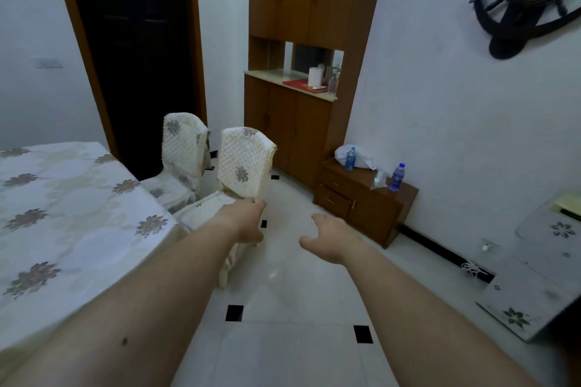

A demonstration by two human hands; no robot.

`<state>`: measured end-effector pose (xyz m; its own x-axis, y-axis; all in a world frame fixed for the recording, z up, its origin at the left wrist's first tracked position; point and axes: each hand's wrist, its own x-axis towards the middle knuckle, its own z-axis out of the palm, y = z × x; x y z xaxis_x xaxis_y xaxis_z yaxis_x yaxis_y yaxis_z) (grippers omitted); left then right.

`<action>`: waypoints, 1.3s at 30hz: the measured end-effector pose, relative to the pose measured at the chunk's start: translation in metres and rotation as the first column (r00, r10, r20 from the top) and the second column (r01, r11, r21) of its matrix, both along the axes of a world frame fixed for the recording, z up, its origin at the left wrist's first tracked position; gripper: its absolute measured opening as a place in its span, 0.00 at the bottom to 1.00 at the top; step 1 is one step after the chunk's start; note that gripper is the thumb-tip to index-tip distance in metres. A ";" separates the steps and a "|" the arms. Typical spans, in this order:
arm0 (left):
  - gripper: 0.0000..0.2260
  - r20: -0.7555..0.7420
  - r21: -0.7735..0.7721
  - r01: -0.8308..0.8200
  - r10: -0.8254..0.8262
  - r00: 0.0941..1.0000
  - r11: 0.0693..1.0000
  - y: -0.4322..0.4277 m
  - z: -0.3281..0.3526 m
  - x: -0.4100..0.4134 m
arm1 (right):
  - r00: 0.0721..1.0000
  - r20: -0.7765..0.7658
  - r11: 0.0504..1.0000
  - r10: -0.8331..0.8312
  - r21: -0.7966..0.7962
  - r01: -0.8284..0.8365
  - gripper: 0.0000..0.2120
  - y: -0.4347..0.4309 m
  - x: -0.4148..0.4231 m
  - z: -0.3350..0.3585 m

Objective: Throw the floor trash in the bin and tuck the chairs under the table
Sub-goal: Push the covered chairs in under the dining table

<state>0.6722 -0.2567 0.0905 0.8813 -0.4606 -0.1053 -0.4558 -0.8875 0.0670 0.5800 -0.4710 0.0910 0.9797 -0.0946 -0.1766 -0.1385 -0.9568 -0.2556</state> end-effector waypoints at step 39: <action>0.28 0.006 0.061 -0.224 0.224 0.975 0.973 -0.318 -0.018 0.425 | 0.950 0.006 0.947 0.312 -0.087 -0.310 0.38 -0.337 0.490 -0.011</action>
<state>1.0976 -0.5749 0.0723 0.9612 -0.2441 -0.1283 -0.2449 -0.9695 0.0099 1.0698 -0.8076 0.0804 0.9659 0.2017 -0.1620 0.1737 -0.9697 -0.1718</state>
